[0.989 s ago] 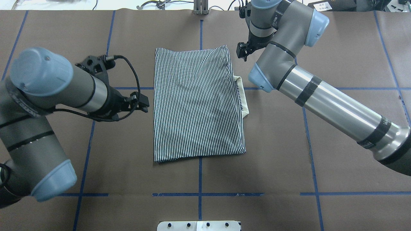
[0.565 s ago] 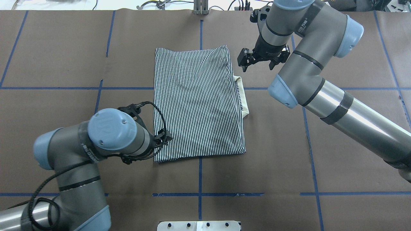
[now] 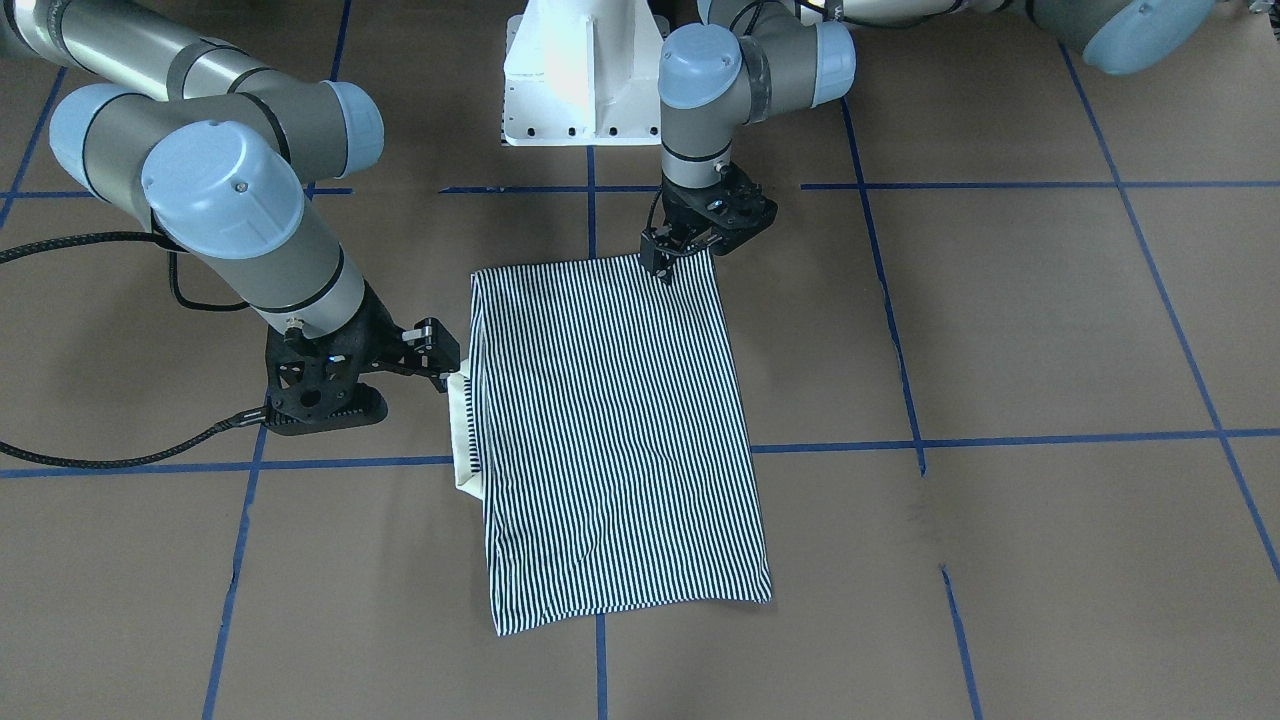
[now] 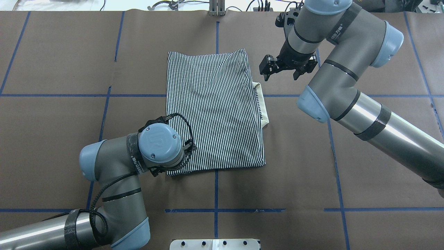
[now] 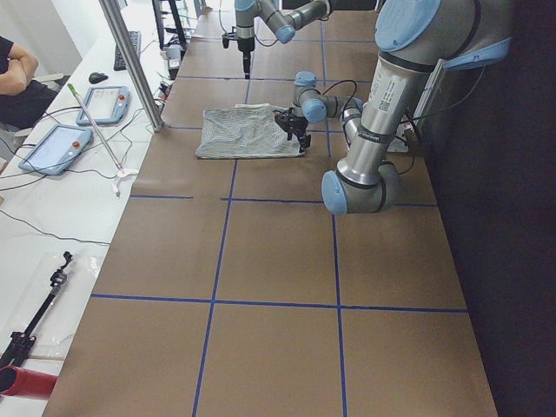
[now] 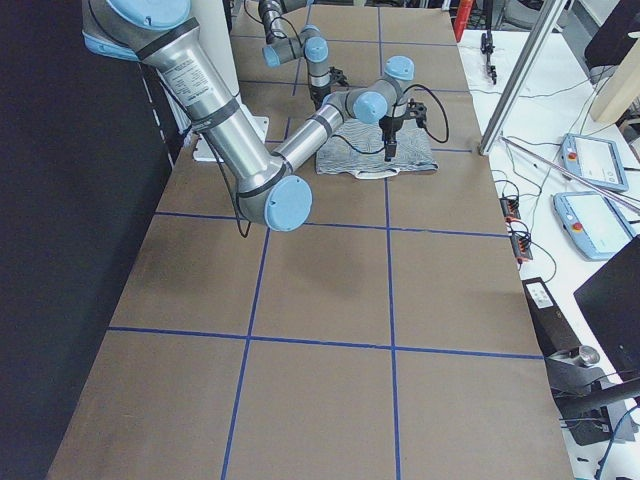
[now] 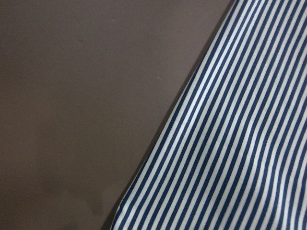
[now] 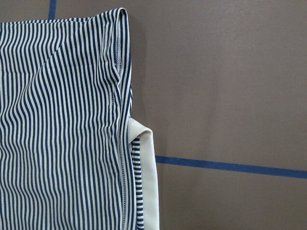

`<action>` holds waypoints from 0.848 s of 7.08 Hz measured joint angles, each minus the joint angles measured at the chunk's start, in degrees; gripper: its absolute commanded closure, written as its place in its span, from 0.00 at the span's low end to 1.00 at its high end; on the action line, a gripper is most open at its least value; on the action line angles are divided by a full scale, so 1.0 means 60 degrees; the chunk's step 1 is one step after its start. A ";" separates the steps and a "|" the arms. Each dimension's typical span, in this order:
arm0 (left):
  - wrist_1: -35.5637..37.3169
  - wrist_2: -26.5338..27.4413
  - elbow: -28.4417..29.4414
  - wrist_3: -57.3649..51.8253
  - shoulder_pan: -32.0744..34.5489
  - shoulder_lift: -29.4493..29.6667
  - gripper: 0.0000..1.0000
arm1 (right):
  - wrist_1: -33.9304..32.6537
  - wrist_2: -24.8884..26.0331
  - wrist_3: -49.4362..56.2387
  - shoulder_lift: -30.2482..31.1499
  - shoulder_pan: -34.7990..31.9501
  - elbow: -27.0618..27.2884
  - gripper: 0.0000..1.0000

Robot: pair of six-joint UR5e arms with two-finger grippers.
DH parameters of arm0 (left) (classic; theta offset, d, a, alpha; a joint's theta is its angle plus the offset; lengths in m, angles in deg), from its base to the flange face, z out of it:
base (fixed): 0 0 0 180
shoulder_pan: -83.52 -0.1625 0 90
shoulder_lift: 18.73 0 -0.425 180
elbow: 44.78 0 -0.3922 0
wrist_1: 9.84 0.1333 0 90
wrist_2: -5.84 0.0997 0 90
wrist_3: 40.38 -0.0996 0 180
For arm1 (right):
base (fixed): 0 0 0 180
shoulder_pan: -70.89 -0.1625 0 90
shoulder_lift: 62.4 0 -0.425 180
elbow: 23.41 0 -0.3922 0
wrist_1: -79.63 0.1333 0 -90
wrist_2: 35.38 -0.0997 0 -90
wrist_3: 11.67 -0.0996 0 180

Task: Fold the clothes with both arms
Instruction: 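Raise the right gripper away while lowering the left gripper to the shirt's near edge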

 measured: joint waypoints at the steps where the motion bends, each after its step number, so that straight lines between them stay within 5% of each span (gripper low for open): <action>1: 0.0041 0.0008 -0.0021 0.0004 -0.0018 -0.0056 0.02 | 0.0005 0.0006 -0.0011 0.0003 0.0000 0.0004 0.00; 4: 0.0060 0.0009 -0.0032 0.0006 -0.0200 -0.0177 0.09 | 0.0015 0.0011 -0.0042 -0.0009 0.0000 0.0017 0.00; 5: 0.0063 0.0003 -0.0031 0.0043 -0.0255 -0.0186 0.18 | 0.0014 0.0011 -0.0044 -0.0010 0.0001 0.0023 0.00; 6: 0.0063 -0.0001 -0.0024 0.0125 -0.0319 -0.0194 0.41 | 0.0007 0.0011 -0.0045 -0.0011 0.0000 0.0029 0.00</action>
